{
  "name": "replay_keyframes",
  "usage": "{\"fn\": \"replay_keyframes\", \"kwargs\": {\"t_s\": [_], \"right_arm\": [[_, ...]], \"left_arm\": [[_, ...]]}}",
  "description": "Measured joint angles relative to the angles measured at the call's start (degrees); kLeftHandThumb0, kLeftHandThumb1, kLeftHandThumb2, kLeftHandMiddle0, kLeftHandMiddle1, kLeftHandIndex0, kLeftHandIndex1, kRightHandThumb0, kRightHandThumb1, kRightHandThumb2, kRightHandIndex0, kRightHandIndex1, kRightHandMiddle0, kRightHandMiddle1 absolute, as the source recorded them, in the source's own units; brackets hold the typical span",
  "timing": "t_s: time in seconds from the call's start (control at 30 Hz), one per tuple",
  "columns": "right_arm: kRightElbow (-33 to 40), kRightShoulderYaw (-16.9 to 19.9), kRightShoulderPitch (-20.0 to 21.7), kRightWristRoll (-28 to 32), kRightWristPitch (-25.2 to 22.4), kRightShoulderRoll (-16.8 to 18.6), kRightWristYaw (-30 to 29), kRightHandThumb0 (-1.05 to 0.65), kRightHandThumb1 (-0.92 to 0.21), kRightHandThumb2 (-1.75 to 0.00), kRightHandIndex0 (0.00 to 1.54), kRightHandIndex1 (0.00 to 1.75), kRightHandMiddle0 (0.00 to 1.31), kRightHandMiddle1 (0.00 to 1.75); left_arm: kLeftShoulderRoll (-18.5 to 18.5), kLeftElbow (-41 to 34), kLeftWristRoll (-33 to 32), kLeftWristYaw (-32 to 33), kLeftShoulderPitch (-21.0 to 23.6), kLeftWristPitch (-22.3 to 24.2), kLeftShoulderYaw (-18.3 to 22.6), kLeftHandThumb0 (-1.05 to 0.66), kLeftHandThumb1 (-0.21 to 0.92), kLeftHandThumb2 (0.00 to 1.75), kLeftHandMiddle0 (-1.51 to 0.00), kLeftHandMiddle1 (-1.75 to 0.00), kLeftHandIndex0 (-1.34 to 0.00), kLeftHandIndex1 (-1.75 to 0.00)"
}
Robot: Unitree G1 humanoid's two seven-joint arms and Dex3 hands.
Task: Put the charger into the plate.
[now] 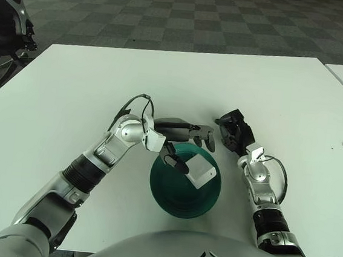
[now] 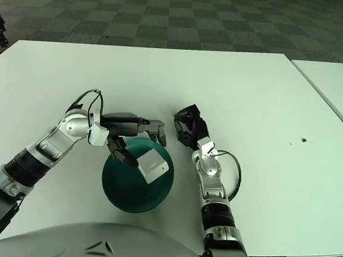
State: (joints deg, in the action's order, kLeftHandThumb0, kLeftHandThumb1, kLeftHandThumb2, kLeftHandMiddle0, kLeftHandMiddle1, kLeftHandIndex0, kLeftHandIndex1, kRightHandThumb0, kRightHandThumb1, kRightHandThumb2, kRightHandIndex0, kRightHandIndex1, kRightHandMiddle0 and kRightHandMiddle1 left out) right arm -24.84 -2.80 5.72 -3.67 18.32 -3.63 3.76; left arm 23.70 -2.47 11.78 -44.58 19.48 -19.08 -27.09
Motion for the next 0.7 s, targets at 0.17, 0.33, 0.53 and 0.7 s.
{"fn": "replay_keyframes", "kwargs": {"t_s": [0.17,0.33,0.53,0.7], "right_arm": [[0.16,-0.01,-0.09,0.00,0.00,-0.08,-0.01,-0.35,-0.92,-0.52,0.36,0.65,0.18,1.75],[0.22,-0.11,-0.14,-0.08,0.00,-0.14,-0.07,-0.35,-0.92,-0.53,0.36,0.64,0.18,1.75],[0.42,-0.39,-0.26,-0.50,0.00,-0.29,-0.29,-0.35,-0.92,-0.53,0.35,0.63,0.18,1.75],[0.46,-0.74,-0.36,-1.08,0.29,-0.48,-0.43,-0.35,-0.92,-0.53,0.37,0.63,0.18,1.75]], "left_arm": [[0.21,-0.11,0.00,-0.04,0.00,-0.18,0.04,-0.80,0.92,0.51,-0.32,-0.77,-0.11,-1.10],[0.49,-0.13,-0.12,-0.18,0.01,-0.44,0.08,-0.81,0.92,0.52,-0.32,-0.78,-0.11,-1.09],[0.52,-0.16,-0.68,-0.23,0.00,-0.51,0.24,-0.84,0.92,0.55,-0.33,-0.79,-0.12,-1.10],[0.46,-0.16,-1.77,-0.16,-0.05,-0.57,0.67,-0.85,0.92,0.54,-0.34,-0.79,-0.14,-1.10]]}}
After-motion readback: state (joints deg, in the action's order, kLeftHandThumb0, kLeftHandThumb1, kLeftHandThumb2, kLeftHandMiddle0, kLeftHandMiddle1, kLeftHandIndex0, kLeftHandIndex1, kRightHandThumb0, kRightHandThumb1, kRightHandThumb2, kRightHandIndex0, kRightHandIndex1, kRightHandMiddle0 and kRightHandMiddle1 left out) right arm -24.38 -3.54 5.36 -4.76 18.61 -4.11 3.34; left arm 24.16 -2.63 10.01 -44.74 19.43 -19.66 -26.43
